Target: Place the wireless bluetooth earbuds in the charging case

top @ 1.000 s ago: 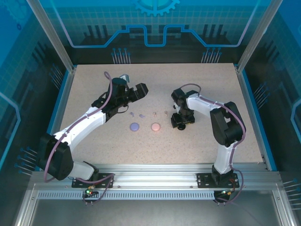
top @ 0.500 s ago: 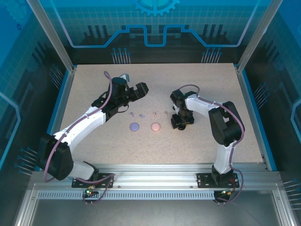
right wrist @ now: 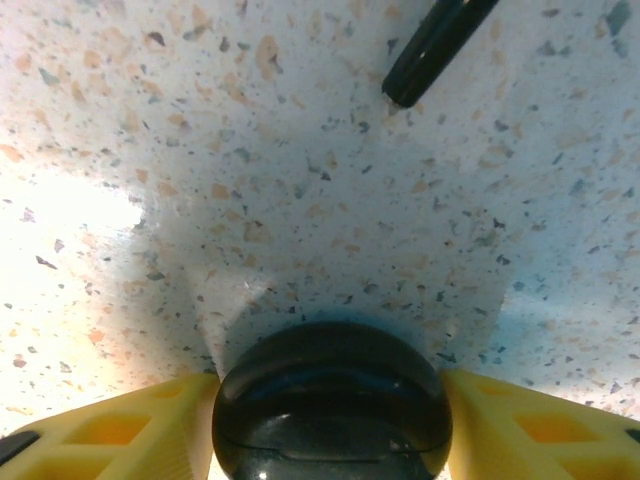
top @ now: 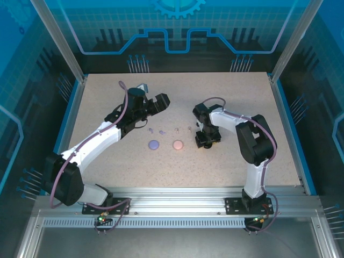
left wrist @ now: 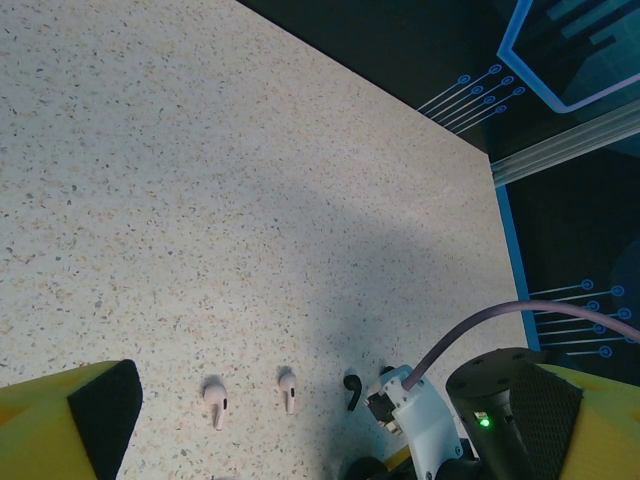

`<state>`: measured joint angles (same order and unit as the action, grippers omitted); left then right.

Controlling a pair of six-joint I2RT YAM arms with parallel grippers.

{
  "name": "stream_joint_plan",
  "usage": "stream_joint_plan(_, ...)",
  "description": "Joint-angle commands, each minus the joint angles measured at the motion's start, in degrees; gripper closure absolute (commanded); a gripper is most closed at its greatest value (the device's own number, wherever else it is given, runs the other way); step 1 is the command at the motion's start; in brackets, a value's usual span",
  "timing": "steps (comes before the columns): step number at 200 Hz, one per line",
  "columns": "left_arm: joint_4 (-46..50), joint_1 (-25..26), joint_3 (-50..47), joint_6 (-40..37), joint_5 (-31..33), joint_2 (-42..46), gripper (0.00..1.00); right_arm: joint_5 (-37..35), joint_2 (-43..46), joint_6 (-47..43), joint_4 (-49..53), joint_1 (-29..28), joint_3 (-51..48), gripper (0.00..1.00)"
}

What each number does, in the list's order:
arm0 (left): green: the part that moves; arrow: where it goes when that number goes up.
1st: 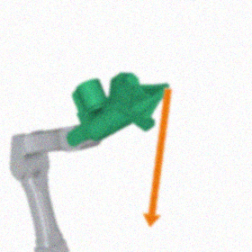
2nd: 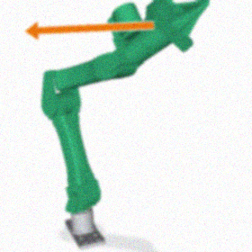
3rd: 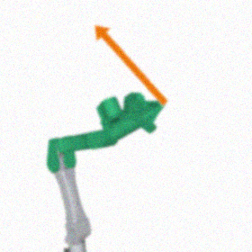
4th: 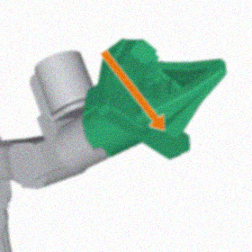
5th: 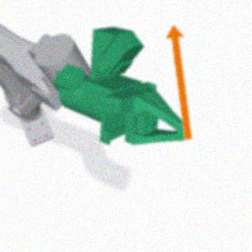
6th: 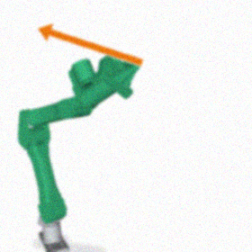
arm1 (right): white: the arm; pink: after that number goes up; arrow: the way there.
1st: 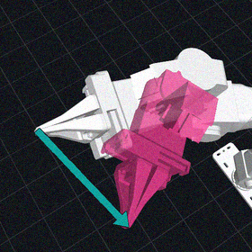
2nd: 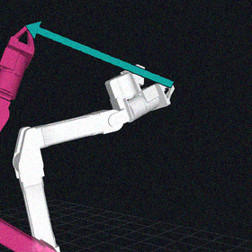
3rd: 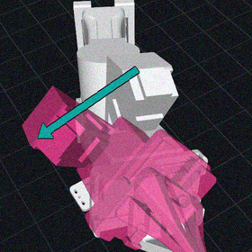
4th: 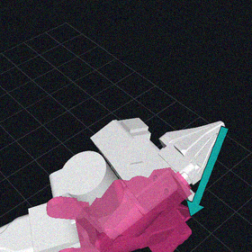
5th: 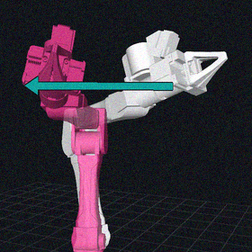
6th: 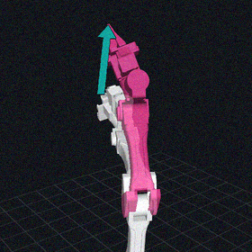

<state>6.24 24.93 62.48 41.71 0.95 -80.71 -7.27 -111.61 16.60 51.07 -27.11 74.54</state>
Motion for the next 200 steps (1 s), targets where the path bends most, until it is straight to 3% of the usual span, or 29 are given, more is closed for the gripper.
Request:
stream_joint_plan(1, 0.8, 0.4, 2.2, 0.3, -1.3, -0.6, 0.01, -1.7, -2.3, -0.4, 0.9, -0.9, 0.9, 0.41)
stream_joint_plan(59, -1.1, 0.6, 2.2, 0.2, -2.5, -0.8, 0.01, 1.3, 0.0, 1.0, -0.6, -1.0, -1.3, 0.53)
stream_joint_plan(129, -12.4, 4.2, 1.8, 1.6, -2.7, -5.7, 0.01, 8.3, 16.3, 17.4, -7.3, 0.3, -6.6, 0.56)
stream_joint_plan(200, -34.6, 6.0, -6.7, 7.3, -8.7, -12.0, 0.01, 21.1, 16.4, 38.2, -17.5, 13.5, -1.6, 0.55)
